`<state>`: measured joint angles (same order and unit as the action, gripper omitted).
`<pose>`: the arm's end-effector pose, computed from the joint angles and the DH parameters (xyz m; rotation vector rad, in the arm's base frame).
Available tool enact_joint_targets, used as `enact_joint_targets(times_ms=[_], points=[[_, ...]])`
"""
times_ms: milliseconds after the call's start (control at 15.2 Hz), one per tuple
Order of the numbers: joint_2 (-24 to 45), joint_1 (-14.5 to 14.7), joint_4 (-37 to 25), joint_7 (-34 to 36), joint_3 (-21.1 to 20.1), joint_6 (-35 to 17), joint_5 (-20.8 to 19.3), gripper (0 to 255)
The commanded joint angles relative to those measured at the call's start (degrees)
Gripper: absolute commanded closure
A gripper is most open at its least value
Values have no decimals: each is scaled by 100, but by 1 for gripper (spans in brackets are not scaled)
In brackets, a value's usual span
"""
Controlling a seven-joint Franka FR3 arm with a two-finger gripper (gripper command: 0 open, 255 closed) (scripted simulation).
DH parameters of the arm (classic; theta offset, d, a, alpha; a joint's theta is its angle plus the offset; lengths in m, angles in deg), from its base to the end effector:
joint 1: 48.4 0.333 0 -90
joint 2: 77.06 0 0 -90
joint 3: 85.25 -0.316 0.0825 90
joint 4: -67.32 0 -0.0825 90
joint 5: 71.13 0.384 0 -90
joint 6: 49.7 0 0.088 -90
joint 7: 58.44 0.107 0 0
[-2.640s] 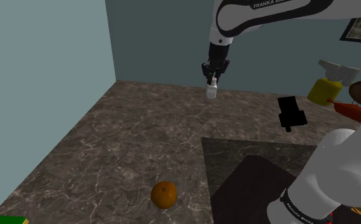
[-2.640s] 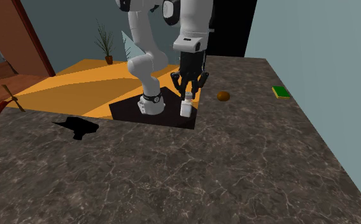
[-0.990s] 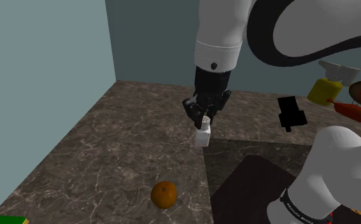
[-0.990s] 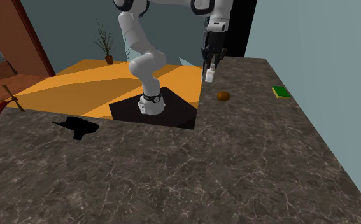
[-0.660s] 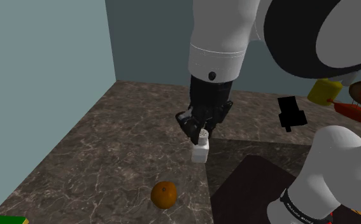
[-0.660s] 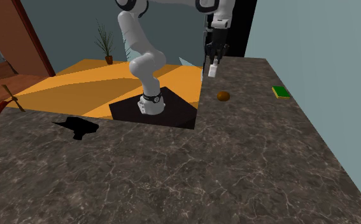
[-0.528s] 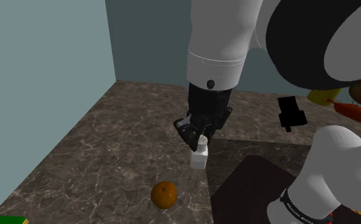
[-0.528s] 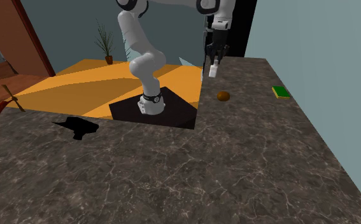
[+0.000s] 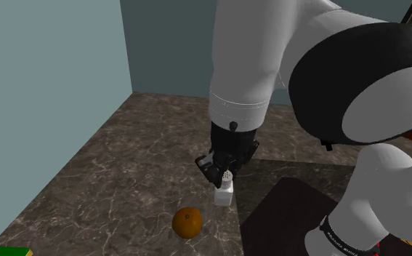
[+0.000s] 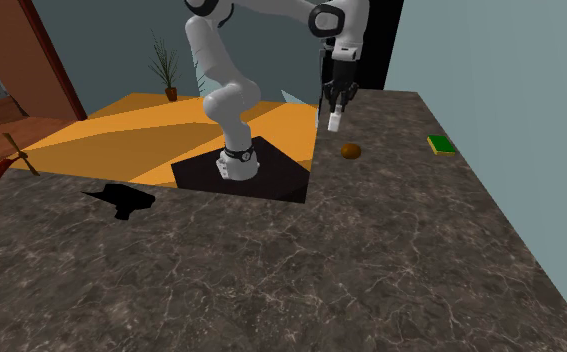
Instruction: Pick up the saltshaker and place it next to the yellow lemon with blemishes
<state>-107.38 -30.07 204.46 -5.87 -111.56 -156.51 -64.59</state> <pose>0.2701 0.2969 0.4845 3.0088 -0.3549 0.0863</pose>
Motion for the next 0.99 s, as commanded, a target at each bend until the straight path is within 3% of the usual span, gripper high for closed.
enact_joint_targets(times_ms=[0,924], points=[[32,0,142,8,-25,-176,7,255],[442,-23,929,175,-281,-1356,13,255]])
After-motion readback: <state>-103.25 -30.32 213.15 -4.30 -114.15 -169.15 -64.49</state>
